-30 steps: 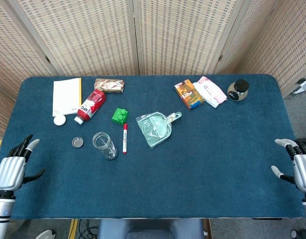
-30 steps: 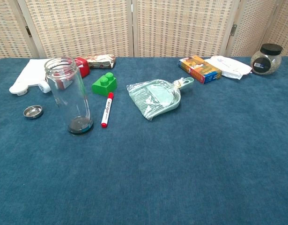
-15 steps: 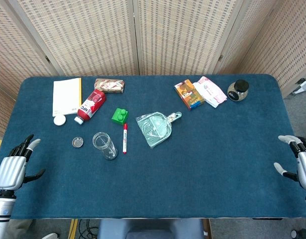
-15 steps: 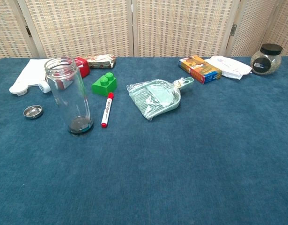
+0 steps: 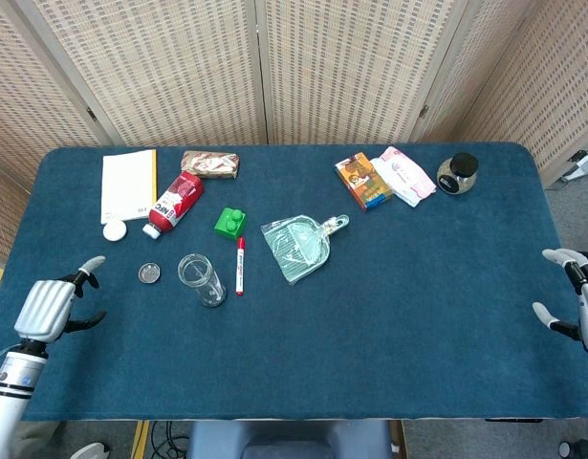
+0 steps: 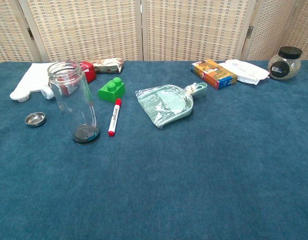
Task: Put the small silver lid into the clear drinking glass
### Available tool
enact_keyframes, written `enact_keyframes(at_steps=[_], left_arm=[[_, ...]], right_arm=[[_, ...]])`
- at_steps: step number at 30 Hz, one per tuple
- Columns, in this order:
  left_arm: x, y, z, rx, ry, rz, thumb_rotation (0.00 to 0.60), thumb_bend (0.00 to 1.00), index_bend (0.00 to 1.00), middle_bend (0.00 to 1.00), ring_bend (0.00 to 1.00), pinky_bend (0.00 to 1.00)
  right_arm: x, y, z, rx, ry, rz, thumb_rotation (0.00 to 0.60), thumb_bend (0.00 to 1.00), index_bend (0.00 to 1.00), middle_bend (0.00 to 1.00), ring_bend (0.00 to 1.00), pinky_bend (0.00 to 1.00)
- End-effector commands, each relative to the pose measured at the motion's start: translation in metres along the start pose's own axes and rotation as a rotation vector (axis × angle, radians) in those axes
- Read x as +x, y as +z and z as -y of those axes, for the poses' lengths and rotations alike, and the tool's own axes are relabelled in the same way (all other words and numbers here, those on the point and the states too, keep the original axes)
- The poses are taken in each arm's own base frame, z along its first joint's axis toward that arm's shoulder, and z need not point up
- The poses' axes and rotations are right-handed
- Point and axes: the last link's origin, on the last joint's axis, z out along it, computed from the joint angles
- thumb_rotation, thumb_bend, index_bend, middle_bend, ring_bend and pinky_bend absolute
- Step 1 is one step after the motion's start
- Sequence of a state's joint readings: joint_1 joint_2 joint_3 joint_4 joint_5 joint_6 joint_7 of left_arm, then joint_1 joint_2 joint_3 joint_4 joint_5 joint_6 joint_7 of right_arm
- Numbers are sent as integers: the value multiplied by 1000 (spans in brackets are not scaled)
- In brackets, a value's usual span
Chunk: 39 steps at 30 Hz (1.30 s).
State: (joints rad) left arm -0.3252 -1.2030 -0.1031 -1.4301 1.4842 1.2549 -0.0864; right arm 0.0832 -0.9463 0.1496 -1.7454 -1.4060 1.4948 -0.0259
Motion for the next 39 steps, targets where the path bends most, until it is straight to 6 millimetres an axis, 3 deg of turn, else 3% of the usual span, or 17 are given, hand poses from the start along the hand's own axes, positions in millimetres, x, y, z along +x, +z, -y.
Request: enact_keyframes(at_steps=[1,7,10,13,27,39], left_arm=[[-4,17,-1,-30,-8,37,600,213,246,739,760,897],[-12,44,-6,-68,-21,79,600,214,374,950,921,999],[-17,59,-9,-75,-28,111,600,213,424,997,974,1000],[-22,71,-13,-84,-21,131,600,213,472,1000,1000,1000],[-50,122,-33,-97,-15,235,600,214,464,1000,1000,1000],[-59,138,-20,-28,25,276,600,214,464,1000,1000,1000]], right_arm=[[-1,0,0,-2,-1,3,600,161,262,261,197,334],[-2,0,-2,-9,-7,10,600,162,262,261,197,334],[-4,1,-3,-9,-8,15,600,161,262,261,197,334],[-5,1,-3,-11,-10,20,600,161,262,261,197,334],[-5,2,-5,-22,-15,30,600,162,262,261,197,334],[-7,1,-8,-34,-14,40,600,161,262,261,197,334]])
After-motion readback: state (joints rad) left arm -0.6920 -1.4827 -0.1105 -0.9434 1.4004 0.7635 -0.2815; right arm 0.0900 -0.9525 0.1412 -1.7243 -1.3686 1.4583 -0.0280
